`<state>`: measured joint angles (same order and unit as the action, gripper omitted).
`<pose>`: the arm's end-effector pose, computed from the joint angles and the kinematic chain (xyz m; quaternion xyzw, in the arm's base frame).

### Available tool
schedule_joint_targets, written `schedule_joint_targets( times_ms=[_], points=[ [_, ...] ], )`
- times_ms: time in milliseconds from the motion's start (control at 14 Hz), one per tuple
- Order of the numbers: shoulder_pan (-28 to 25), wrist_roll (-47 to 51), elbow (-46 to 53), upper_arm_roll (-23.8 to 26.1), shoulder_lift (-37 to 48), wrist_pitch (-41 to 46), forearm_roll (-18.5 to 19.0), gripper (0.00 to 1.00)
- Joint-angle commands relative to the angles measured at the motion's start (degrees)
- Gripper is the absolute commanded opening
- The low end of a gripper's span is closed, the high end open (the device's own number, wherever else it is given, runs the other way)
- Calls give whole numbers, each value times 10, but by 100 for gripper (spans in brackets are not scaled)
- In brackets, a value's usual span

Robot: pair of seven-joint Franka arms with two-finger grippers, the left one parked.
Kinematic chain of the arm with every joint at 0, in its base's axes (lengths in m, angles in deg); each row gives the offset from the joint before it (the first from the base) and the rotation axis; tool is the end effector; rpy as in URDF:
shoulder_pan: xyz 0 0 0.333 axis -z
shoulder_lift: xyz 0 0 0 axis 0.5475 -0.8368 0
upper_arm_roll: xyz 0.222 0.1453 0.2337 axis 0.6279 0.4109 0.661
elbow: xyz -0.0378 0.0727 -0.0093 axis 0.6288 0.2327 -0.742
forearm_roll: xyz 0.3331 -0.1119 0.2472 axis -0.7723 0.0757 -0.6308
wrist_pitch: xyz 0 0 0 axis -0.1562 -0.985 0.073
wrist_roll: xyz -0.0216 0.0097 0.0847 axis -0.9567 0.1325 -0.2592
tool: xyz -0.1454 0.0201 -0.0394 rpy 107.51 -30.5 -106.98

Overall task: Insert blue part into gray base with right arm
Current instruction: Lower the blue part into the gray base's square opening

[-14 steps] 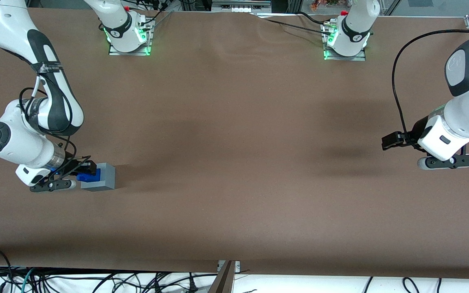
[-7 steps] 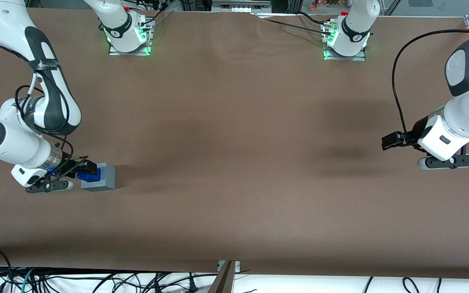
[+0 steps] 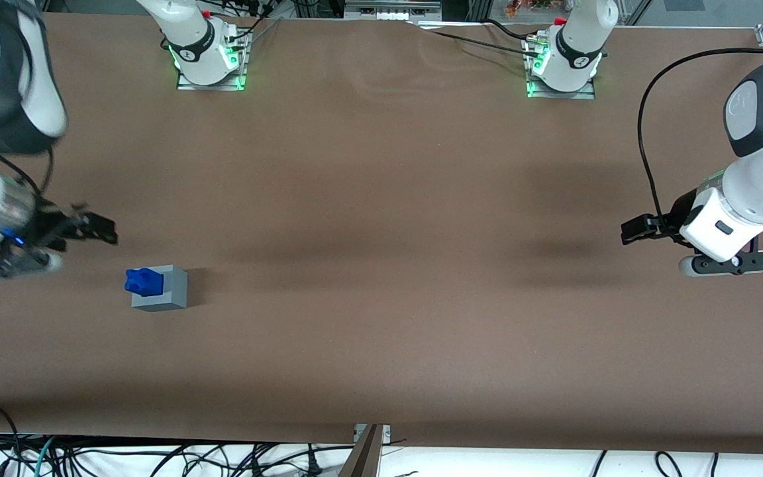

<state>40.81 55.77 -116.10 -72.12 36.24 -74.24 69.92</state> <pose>0.6717 0.0048 0.5247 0.9971 0.0757 -0.0041 0.0028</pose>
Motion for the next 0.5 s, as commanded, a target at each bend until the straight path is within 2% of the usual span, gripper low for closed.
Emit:
schedule_joint_targets(
  times_ms=[0, 429],
  points=[
    [5, -3, 9, 3, 53, 70, 1, 100],
    [5, -4, 17, 6, 53, 94, 2, 100]
  ],
)
